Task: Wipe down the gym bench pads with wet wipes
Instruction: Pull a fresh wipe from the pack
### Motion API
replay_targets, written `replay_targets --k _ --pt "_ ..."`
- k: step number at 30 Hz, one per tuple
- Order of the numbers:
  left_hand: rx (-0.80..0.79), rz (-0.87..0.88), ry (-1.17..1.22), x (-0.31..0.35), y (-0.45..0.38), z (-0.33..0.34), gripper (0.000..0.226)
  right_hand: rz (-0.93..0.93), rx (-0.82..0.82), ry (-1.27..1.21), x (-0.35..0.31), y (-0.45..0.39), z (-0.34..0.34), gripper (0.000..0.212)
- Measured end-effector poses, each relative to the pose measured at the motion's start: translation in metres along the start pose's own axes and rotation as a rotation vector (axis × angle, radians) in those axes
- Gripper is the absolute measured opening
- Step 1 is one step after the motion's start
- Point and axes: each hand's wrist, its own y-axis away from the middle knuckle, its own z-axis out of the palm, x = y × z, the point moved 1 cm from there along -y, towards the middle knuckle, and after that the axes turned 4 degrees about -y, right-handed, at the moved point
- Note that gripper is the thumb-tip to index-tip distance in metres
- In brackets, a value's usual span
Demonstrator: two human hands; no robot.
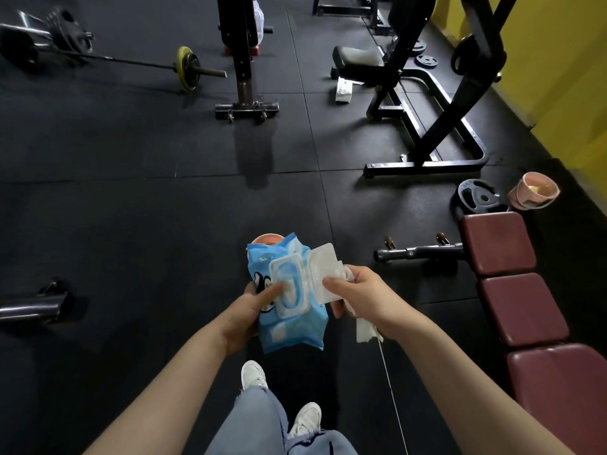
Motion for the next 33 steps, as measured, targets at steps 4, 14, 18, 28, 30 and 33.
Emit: replay_targets --k 4,14,18,28,30,33 --pt "0.07 -0.021 -0.029 -0.002 0.001 0.008 0.101 0.027 0.017 0.064 0.005 -0.001 0.005 0.02" --pt "0.302 0.041 -0.117 -0.017 -0.01 0.017 0.091 0.134 0.12 0.109 0.028 -0.004 0.015 0.019" --pt "-0.064 -0.108 0.186 -0.021 -0.001 0.011 0.053 0.191 0.109 0.03 0.036 -0.002 0.007 0.019" --pt "0.078 -0.136 0.061 -0.028 -0.011 0.01 0.096 0.13 0.09 0.254 0.044 0.004 0.013 0.021" --pt "0.095 -0.131 -0.009 -0.027 -0.008 0.014 0.083 0.131 0.103 0.282 0.046 0.005 0.015 0.022" --pt "0.134 -0.111 -0.089 -0.023 -0.005 0.02 0.076 0.125 0.123 0.322 0.048 0.006 0.017 0.021"
